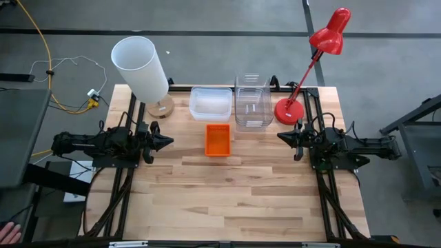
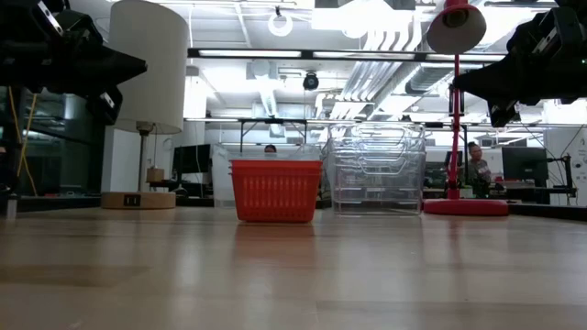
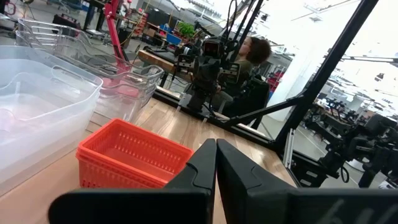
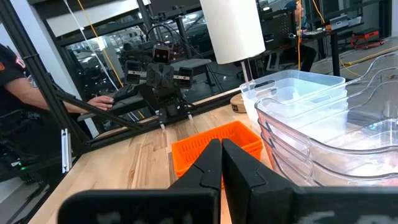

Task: Stack baskets by color
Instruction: Return to Home Position

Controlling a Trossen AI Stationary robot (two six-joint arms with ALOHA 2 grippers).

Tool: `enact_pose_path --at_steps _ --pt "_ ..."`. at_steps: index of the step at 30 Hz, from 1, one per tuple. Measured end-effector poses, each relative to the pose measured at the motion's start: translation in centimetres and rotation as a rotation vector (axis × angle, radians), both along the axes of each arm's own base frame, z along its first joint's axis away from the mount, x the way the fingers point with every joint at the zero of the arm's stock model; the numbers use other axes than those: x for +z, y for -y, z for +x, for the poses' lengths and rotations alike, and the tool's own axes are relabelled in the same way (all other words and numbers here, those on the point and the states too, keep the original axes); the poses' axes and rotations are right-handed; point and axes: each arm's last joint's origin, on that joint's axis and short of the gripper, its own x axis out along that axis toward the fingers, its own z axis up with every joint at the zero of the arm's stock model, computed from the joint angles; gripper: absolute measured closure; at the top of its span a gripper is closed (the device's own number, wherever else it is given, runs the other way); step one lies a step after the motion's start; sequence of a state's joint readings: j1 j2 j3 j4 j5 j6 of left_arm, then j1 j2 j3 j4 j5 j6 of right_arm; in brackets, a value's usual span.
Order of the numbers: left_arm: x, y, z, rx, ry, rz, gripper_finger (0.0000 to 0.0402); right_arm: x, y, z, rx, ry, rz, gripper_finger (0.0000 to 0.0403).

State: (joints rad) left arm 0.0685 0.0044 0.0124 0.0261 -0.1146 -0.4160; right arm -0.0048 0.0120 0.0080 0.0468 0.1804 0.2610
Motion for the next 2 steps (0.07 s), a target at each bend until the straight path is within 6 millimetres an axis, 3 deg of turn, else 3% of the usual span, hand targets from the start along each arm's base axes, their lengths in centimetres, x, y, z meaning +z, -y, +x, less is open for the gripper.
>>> enact_pose_path --at_steps 2 --pt "0.0 0.0 0.0 0.0 0.0 0.0 0.0401 0.0 0.0 0.0 0.0 0.0 0.0 0.0402"
